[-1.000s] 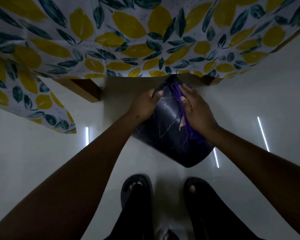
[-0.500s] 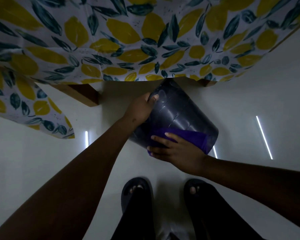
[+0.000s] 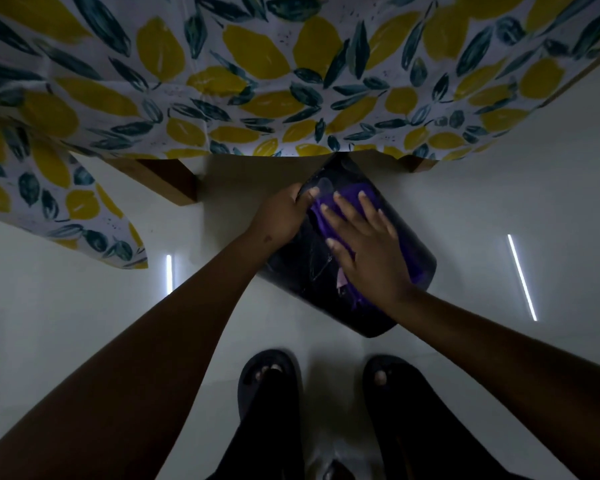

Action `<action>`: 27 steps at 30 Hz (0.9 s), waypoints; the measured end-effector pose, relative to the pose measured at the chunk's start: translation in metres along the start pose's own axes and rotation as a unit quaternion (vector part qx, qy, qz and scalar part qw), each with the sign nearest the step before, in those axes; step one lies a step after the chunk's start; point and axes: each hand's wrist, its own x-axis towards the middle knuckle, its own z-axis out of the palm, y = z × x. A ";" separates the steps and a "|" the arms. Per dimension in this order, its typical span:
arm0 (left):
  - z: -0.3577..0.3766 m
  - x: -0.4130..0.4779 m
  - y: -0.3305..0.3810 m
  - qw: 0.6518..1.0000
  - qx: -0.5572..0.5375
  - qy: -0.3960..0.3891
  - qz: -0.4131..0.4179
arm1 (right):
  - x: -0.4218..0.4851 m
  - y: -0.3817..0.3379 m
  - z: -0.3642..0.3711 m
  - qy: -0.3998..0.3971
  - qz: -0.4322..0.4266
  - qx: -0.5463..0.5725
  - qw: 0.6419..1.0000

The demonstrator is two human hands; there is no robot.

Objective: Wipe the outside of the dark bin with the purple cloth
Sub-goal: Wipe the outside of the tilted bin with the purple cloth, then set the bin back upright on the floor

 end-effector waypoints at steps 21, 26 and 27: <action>0.002 -0.017 0.012 0.999 -0.039 0.024 0.002 | -0.075 0.055 -0.034 -0.230 -0.289 -0.021 0.929; -0.001 -0.026 0.006 0.997 -0.057 0.043 -0.007 | -0.054 0.049 -0.027 -0.194 -0.212 -0.032 0.957; -0.002 -0.028 0.005 0.997 -0.057 0.048 -0.013 | -0.049 0.046 -0.023 -0.191 -0.189 -0.032 0.963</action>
